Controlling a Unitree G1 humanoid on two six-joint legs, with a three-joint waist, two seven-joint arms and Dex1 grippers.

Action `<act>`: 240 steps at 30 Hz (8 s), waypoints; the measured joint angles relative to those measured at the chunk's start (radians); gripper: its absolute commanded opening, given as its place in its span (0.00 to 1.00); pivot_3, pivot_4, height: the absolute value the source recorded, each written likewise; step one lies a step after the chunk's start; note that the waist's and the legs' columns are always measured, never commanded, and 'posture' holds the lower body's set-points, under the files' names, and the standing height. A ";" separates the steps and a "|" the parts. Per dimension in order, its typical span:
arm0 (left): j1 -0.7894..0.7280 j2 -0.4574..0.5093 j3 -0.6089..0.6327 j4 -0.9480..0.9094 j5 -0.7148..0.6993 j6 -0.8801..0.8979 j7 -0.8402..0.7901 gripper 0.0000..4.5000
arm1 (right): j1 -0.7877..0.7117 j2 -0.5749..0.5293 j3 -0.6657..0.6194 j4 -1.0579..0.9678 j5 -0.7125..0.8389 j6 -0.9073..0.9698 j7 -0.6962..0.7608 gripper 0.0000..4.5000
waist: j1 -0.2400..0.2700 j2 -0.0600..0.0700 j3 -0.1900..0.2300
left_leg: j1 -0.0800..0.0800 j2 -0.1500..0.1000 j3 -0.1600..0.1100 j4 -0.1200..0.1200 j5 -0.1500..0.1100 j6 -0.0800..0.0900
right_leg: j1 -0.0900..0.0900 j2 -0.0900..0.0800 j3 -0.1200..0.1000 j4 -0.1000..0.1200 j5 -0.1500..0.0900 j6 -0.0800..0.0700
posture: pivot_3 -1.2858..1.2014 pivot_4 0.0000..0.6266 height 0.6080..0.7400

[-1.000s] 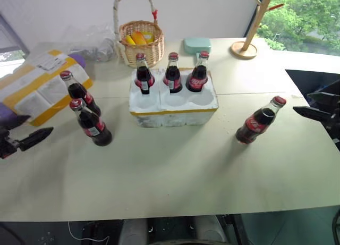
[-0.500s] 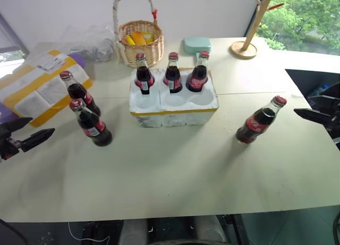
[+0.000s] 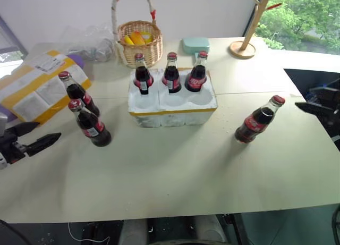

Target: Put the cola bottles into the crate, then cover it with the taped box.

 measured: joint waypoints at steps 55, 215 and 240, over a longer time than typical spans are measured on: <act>-0.112 -0.095 -0.289 -0.103 0.066 -0.090 0.062 0.99 | -0.118 0.166 0.095 -1.061 0.584 0.818 -0.112 1.00 | 0.007 0.000 0.000 | -0.002 -0.002 -0.001 0.000 -0.002 0.004 | -0.001 -0.004 -0.002 0.000 0.000 0.000 | 0.52 0.24 1.00; -0.709 -0.314 -0.517 0.459 0.349 -0.212 0.377 0.64 | 0.089 0.258 0.117 -1.073 0.432 0.675 -0.385 1.00 | 0.038 -0.004 0.000 | -0.019 -0.003 -0.017 0.021 -0.004 0.008 | 0.003 0.002 -0.015 -0.001 0.009 0.016 | 0.52 0.24 1.00; -1.022 -0.304 -0.766 0.153 0.114 0.118 0.036 0.64 | 0.194 0.246 0.046 -1.175 0.475 0.704 -0.447 1.00 | 0.038 -0.006 0.001 | -0.021 -0.004 -0.019 0.022 -0.003 0.007 | 0.002 0.004 -0.016 -0.001 0.009 0.016 | 0.52 0.24 1.00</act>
